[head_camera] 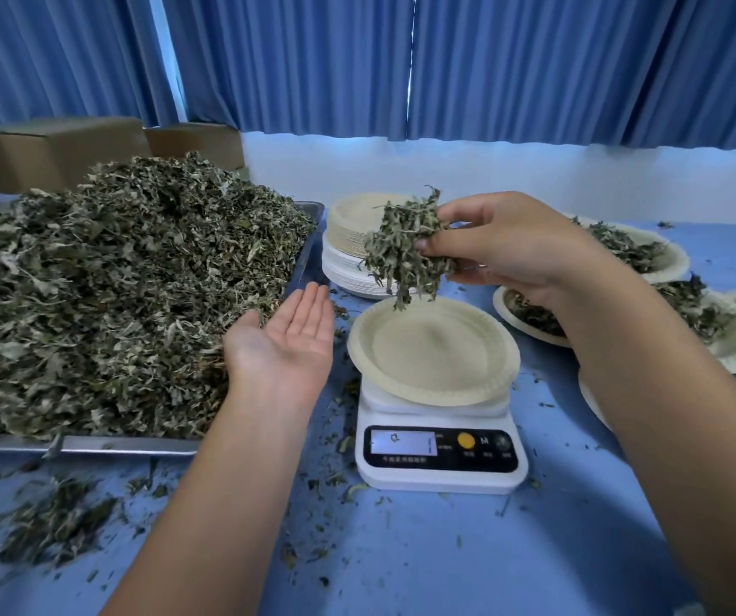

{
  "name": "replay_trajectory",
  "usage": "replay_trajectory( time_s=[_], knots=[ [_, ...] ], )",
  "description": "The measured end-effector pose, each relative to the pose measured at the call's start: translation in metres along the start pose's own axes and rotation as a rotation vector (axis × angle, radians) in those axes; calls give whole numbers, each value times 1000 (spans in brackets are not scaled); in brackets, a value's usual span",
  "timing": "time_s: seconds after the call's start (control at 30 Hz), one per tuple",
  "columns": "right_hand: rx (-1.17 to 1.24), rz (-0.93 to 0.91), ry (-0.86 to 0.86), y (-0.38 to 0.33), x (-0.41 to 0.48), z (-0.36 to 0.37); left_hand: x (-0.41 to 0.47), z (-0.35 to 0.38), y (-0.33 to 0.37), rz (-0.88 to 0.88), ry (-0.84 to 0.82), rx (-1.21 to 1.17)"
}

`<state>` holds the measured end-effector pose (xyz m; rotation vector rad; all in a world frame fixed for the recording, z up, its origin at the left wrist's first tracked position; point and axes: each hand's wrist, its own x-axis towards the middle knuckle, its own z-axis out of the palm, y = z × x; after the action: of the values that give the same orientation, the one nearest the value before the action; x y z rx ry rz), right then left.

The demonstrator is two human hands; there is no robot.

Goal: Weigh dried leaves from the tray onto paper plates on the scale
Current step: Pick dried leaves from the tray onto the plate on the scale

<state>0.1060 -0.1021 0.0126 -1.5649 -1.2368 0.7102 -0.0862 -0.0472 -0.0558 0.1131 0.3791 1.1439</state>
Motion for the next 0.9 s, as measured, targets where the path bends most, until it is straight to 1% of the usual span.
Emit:
replay_trajectory(
  time_s=[0.07, 0.13, 0.2, 0.3, 0.37, 0.43, 0.5, 0.53, 0.57, 0.63, 0.67, 0.73, 0.8, 0.87, 0.9],
  knots=[
    [1, -6, -16, -1, -1, -3, 0, -1, -1, 6, -19, 112],
    [17, -16, -22, -4, -1, -5, 1, -1, -5, 45, -13, 317],
    [44, -25, -9, -6, -1, -9, 2, 1, -9, 112, 30, 616],
    [66, -36, 20, -8, -1, -12, -1, 4, -5, 234, 114, 1160],
    [61, -36, 30, -9, 0, -9, -6, 2, 2, 262, 80, 1493],
    [41, -27, 16, -12, 1, -3, -19, 1, 7, 169, -38, 1749],
    [26, -20, -3, -19, 5, 9, -25, -1, 8, -45, -142, 1934],
    [19, -22, -16, -23, 7, 17, -28, -1, 7, -118, -187, 2029],
    [10, -30, -30, -28, 10, 25, -30, -1, 6, -162, -226, 2139],
    [-17, -59, -57, -40, 17, 43, -31, -3, 3, -181, -247, 2353],
    [-29, -71, -76, -45, 22, 54, -33, -4, 2, -203, -246, 2412],
    [-47, -77, -117, -55, 31, 79, -32, -8, -2, -241, -243, 2445],
    [-91, -82, -150, -60, 42, 108, -36, -6, -1, -272, -278, 2471],
    [-198, -118, -173, -60, 53, 138, -37, -6, 0, -307, -286, 2502],
    [-279, -153, -187, -59, 58, 152, -35, -7, 1, -295, -292, 2506]
  ],
)
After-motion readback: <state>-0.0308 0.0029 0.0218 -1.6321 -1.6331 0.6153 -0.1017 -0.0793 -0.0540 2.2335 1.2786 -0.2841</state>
